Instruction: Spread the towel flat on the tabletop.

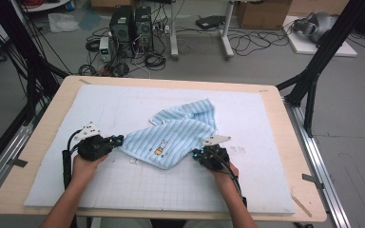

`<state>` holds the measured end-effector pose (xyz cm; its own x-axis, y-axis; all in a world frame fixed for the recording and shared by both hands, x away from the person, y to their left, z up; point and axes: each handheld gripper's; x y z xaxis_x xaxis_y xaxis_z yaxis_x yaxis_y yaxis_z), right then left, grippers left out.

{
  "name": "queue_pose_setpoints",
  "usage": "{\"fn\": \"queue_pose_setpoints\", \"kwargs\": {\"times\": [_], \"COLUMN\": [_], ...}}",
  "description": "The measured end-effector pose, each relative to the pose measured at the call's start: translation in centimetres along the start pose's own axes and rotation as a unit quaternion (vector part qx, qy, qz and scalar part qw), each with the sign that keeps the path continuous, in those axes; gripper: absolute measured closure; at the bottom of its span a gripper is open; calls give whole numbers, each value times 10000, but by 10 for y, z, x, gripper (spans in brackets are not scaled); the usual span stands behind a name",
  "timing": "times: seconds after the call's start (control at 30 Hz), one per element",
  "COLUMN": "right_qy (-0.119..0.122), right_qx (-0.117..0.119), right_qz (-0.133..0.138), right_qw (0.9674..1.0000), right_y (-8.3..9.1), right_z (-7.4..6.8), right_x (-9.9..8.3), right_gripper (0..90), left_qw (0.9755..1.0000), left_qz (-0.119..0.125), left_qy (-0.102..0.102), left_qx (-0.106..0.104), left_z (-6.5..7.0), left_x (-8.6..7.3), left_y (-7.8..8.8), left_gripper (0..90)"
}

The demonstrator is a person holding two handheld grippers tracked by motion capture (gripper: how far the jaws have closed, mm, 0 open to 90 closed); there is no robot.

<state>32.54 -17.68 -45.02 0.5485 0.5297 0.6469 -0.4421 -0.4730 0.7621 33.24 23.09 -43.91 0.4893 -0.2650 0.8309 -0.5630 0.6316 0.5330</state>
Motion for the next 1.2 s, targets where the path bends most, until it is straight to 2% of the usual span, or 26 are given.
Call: {"fn": "queue_pose_setpoints", "kwargs": {"times": [0.1, 0.2, 0.23, 0.27, 0.4, 0.43, 0.47, 0.53, 0.57, 0.6, 0.63, 0.73, 0.8, 0.83, 0.87, 0.93, 0.97, 1.0, 1.03, 1.13, 1.2], "right_qy": [65, -5, -65, -128, -53, -35, 56, 161, 177, 177, 182, 229, 278, 404, 424, 406, 331, 170, 186, 173, 59], "right_qx": [21, 98, 326, 458, 514, 412, 268, -28, -90, -90, -36, 25, 101, 74, 35, 55, 24, 67, 23, -96, -231], "right_qz": [-58, 99, 176, 219, 65, 8, 13, -33, -54, -54, -79, -194, -176, -219, -269, -277, -238, -87, -55, 18, 85], "right_qw": [10000, 9999, 9993, 9986, 9986, 9991, 9996, 9999, 9998, 9998, 9998, 9995, 9994, 9989, 9987, 9988, 9992, 9998, 9998, 9998, 9997], "right_y": [4, 11, 12, 11, -1, -5, -7, -8, -8, -8, -7, 0, 7, 19, 24, 28, 34, 40, 40, 33, 26], "right_z": [2, 8, 9, 9, 0, -3, -5, -7, -7, -7, -2, 3, 6, 13, 18, 21, 26, 31, 31, 30, 29], "right_x": [0, -1, -1, 0, 4, 6, 8, 11, 11, 11, 11, 10, 8, 5, 4, 4, 4, 8, 10, 19, 26], "right_gripper": [893, 891, 823, 696, 532, 538, 580, 728, 815, 815, 870, 872, 872, 873, 873, 873, 873, 873, 873, 873, 872], "left_qw": [10000, 10000, 10000, 10000, 9999, 9999, 9999, 9999, 9999, 9999, 9999, 9998, 9998, 9997, 9997, 9996, 9994, 9994, 9994, 9997, 9998], "left_qz": [-1, 10, 30, 38, 92, 92, 89, 105, 115, 115, 128, 158, 166, 112, 87, 60, 44, 62, 62, 92, 118], "left_qy": [-36, -47, -45, -39, -10, -10, -6, 6, 4, 4, -2, -39, -54, -82, -109, -146, -210, -250, -250, -203, -168], "left_qx": [-20, 0, 29, 31, 63, 63, 63, 44, 38, 38, 2, -96, -108, -186, -205, -249, -270, -240, -240, -45, 50], "left_z": [1, 2, 2, 2, 0, 0, 0, 0, 0, 0, 0, 2, 2, 3, 4, 6, 8, 11, 11, 8, 6], "left_x": [0, 1, 1, 1, 1, 1, 1, 1, 1, 1, 1, 2, 2, 2, 2, 2, 3, 4, 4, 4, 4], "left_y": [0, -2, -2, -2, -1, -1, -1, -1, -1, -1, 0, 1, 1, -1, -2, -4, -6, -8, -8, -6, -5], "left_gripper": [881, 880, 880, 880, 880, 879, 878, 878, 878, 878, 878, 878, 878, 878, 878, 878, 878, 878, 878, 878, 875]}}
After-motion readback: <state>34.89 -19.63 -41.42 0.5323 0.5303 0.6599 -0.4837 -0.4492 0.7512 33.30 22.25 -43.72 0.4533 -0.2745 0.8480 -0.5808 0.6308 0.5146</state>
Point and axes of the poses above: each handheld gripper's, and its own axes: y roughly backward along the jaws, x roughly out of its top, z roughly to its right, and after that the axes turned 9 degrees about -z, right-handed
